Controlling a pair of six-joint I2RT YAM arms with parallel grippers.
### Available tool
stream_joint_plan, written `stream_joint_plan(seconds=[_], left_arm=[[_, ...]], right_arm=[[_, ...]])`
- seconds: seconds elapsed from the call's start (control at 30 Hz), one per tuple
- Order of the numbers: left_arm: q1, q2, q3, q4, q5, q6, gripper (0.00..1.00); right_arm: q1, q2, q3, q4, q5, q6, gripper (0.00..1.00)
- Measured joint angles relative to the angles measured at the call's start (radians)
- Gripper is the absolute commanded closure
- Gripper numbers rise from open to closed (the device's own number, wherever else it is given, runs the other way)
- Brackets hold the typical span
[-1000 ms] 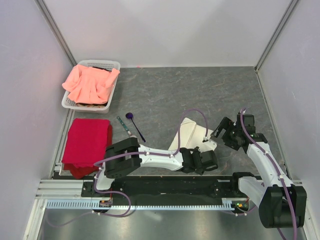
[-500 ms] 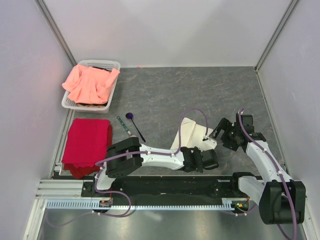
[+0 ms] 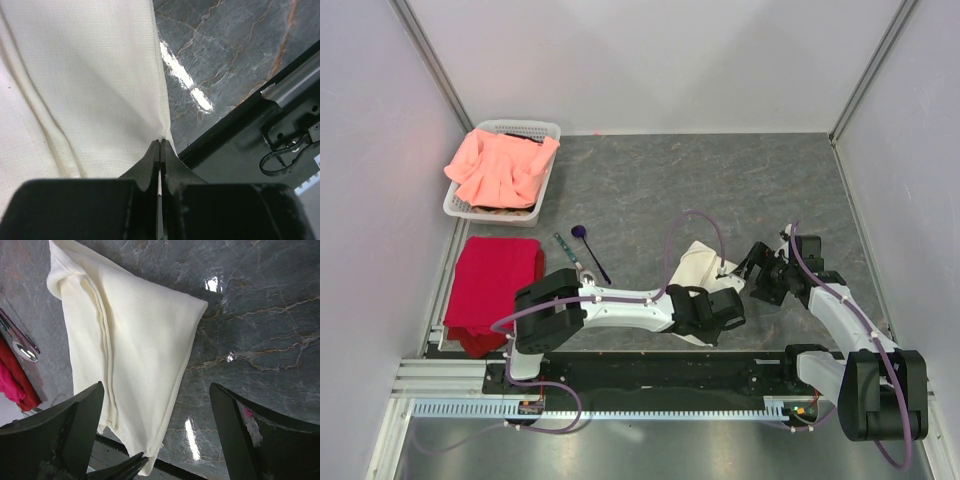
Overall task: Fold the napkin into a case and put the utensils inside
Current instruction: Pick up the 2/3-rectangle-folded napkin at the center of the board.
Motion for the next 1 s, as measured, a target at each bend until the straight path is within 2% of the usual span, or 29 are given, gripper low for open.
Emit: stream_joint_plan(seconds=[0.23, 0.27, 0.33, 0.37, 0.4, 0.57, 0.67, 0.77, 1.0], left_arm=[[0.027, -0.034, -0.014, -0.001, 0.041, 0.0, 0.97], [0.03, -0.036, -0.014, 0.0, 0.045, 0.0, 0.9], [0.033, -0.037, -0.014, 0.001, 0.063, 0.0, 0.52], [0.034, -0.037, -0.014, 0.002, 0.076, 0.003, 0.38], [0.034, -0.037, -0.014, 0.001, 0.091, 0.005, 0.31], [0.017, -0.037, -0.013, -0.012, 0.103, 0.003, 0.33], [-0.008, -0.037, -0.013, -0.03, 0.083, 0.003, 0.39], [-0.037, -0.026, -0.007, -0.048, 0.058, 0.004, 0.52], [-0.058, 0.035, 0.031, -0.077, 0.019, 0.007, 0.58]], right_arm=[[0.0, -0.007, -0.034, 0.023, -0.02, 0.009, 0.1], [0.0, -0.009, -0.037, 0.022, -0.021, 0.009, 0.1], [0.0, -0.009, -0.039, 0.021, -0.02, 0.01, 0.09], [0.0, -0.009, -0.039, 0.022, -0.019, 0.01, 0.09], [0.0, -0.009, -0.039, 0.022, -0.017, 0.012, 0.08], [0.0, -0.006, -0.039, 0.015, 0.002, 0.014, 0.07], [0.0, 0.0, -0.034, 0.003, 0.012, 0.011, 0.06], [0.0, 0.0, -0.023, 0.001, 0.019, 0.01, 0.06], [0.0, 0.0, -0.021, -0.002, 0.023, 0.008, 0.05]])
